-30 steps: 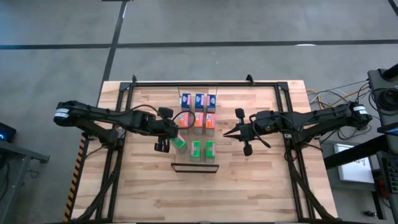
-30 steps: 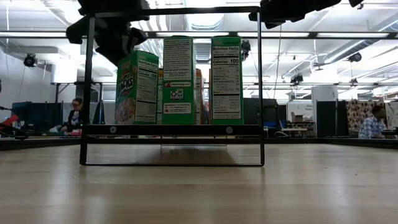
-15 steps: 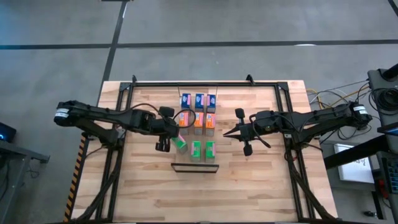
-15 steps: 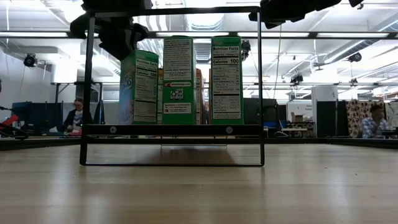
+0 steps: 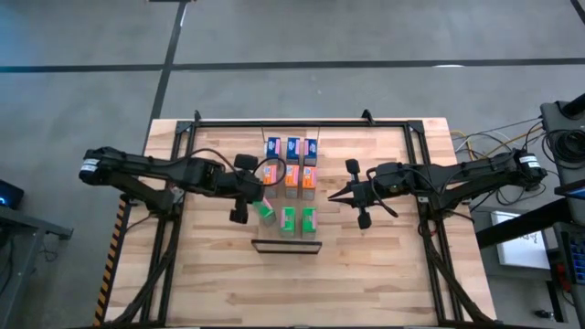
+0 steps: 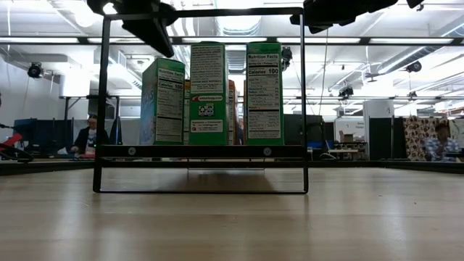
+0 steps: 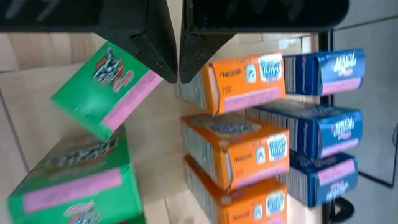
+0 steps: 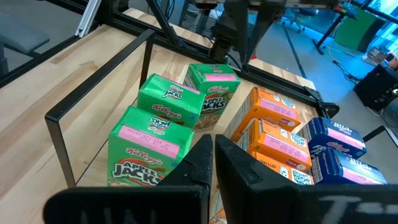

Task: Stack cereal on shelf
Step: Put the green cereal box on the shelf aligned with the other green cereal boxes

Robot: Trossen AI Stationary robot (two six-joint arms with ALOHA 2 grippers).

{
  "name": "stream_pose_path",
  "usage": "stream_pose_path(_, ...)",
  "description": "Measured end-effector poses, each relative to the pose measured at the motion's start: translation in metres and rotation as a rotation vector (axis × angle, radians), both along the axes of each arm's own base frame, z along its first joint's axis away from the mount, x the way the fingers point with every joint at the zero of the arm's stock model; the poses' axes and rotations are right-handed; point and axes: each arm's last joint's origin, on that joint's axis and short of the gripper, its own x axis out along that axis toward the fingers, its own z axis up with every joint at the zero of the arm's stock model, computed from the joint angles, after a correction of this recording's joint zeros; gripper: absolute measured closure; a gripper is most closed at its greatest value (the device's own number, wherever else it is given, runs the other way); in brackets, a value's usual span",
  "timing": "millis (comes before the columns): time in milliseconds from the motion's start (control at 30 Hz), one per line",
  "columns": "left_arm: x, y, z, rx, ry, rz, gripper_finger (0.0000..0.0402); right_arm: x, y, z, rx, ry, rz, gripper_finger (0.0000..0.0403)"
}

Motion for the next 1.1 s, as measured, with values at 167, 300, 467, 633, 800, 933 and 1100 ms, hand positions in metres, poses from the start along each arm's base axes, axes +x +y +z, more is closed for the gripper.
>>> stream_pose_path(167,0.004,-0.008,0.003,-0.015,-0.054,-0.033,0.0401,0.000,0.000,0.000,0.000,0.000,0.000,0.0394)
stream_pose_path(300,0.006,-0.010,0.001,-0.027,-0.081,-0.043,0.0401,0.000,0.000,0.000,0.000,0.000,0.000,0.0394)
stream_pose_path(467,0.009,-0.011,-0.004,-0.058,-0.108,-0.064,0.0401,0.000,0.000,0.000,0.000,0.000,0.000,0.0394)
stream_pose_path(633,0.010,-0.013,-0.007,-0.070,-0.126,-0.079,0.0401,0.000,0.000,0.000,0.000,0.000,0.000,0.0394)
stream_pose_path(800,0.015,-0.014,-0.009,-0.081,-0.138,-0.085,0.0401,0.000,0.000,0.000,-0.003,0.000,0.001,0.0394)
stream_pose_path(933,0.020,-0.015,-0.017,-0.094,-0.107,-0.095,0.0401,0.000,0.000,0.000,-0.003,0.003,0.002,0.0394)
stream_pose_path(1100,0.021,-0.015,-0.018,-0.097,-0.106,-0.091,0.0401,0.000,0.000,0.000,-0.004,0.006,0.002,0.0394)
